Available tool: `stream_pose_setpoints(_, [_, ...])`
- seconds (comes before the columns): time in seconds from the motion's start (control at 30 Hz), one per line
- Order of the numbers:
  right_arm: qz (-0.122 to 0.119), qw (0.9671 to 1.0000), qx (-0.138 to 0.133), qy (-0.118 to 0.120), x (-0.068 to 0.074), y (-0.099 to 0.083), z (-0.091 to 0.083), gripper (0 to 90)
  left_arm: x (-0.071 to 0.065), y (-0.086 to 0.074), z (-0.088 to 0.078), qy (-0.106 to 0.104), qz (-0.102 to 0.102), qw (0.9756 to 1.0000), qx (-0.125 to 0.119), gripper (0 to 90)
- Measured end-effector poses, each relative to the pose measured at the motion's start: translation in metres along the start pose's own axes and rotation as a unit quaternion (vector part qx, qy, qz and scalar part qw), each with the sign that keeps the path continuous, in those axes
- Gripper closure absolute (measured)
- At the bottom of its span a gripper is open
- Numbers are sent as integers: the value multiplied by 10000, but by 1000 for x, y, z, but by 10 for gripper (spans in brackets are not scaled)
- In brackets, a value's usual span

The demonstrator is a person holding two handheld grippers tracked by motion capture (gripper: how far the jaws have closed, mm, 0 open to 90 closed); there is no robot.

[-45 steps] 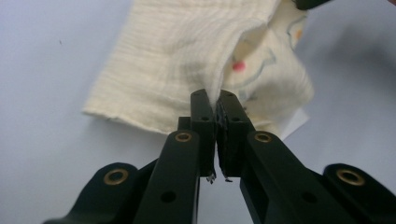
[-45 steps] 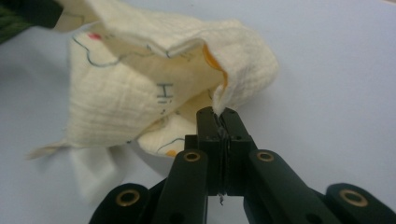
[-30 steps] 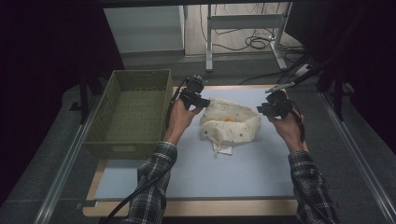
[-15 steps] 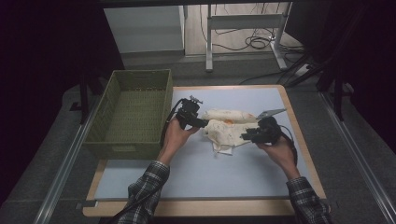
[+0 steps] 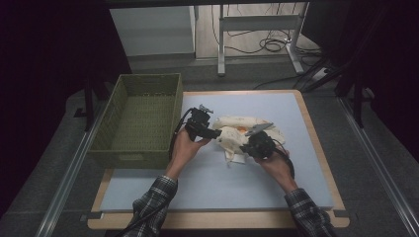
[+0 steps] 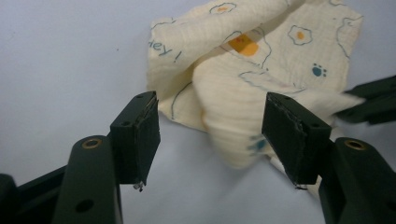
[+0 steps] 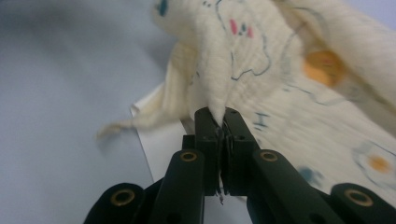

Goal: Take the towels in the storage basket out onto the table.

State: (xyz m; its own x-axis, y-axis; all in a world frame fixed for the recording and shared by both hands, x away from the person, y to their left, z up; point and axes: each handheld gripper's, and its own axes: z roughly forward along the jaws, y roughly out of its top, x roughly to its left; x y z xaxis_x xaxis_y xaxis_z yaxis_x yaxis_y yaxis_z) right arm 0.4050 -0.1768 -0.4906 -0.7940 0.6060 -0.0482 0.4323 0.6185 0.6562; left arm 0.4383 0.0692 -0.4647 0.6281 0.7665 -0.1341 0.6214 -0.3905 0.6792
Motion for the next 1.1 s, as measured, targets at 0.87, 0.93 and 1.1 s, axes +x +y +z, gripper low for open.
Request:
stream_pose_setpoints(0.87, [626,9980,-129,10,-19,-85,-99,655,-19,-37,46,-464,-21,9987,189,388])
stream_pose_setpoints(0.93, [539,9984,-114,95,-11,-86,-89,654,-25,-43,41,-451,81,9988,165,384])
stream_pose_setpoints(1.1, [538,9983,-72,220,-5,-82,-63,560,-35,-51,39,-770,242,9967,82,410])
